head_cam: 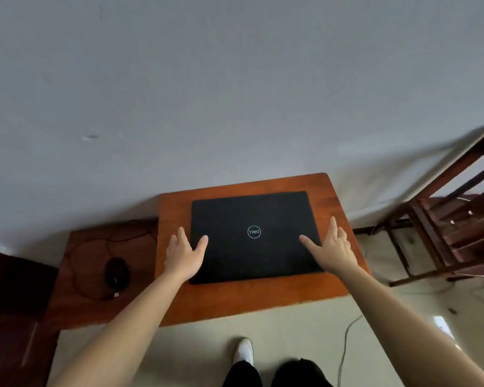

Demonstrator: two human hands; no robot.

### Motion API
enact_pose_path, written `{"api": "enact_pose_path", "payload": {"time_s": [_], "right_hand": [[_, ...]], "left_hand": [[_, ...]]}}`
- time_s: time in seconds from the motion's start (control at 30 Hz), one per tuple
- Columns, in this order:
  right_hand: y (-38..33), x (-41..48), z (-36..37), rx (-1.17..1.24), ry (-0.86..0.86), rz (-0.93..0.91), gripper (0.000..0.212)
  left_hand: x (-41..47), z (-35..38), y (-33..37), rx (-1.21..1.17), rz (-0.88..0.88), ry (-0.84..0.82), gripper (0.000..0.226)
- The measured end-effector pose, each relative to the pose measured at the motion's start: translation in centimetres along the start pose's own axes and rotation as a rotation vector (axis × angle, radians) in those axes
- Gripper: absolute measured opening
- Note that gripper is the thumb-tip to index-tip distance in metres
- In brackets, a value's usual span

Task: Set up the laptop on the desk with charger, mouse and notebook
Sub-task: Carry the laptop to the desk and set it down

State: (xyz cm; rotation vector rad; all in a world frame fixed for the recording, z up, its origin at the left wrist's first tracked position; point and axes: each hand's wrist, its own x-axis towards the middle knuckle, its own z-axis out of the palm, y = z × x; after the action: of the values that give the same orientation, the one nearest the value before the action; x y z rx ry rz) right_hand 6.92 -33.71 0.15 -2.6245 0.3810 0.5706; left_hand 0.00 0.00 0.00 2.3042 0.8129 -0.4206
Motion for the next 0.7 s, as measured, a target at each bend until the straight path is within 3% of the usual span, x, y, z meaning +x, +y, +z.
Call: {"api": "enact_pose_path", "payload": {"time_s": [0.33, 0.47, 0.7], "right_hand": [[-0.1, 7.5, 2.7, 0.095, -0.182, 0.109, 0.111], [0.2, 8.7, 3.3, 0.098, -0.161, 0.106, 0.101], [0.2, 8.3, 4.2, 0.183, -0.120, 0.150, 0.090]], "left_hand": [[4.4, 4.9, 1.8, -0.140, -0.349, 0.021, 0.106], [6.6, 6.0, 2.8, -0.157, -0.481, 0.082, 0.110], [7.7, 6.6, 2.5, -0.220, -0.537, 0.145, 0.105]]}}
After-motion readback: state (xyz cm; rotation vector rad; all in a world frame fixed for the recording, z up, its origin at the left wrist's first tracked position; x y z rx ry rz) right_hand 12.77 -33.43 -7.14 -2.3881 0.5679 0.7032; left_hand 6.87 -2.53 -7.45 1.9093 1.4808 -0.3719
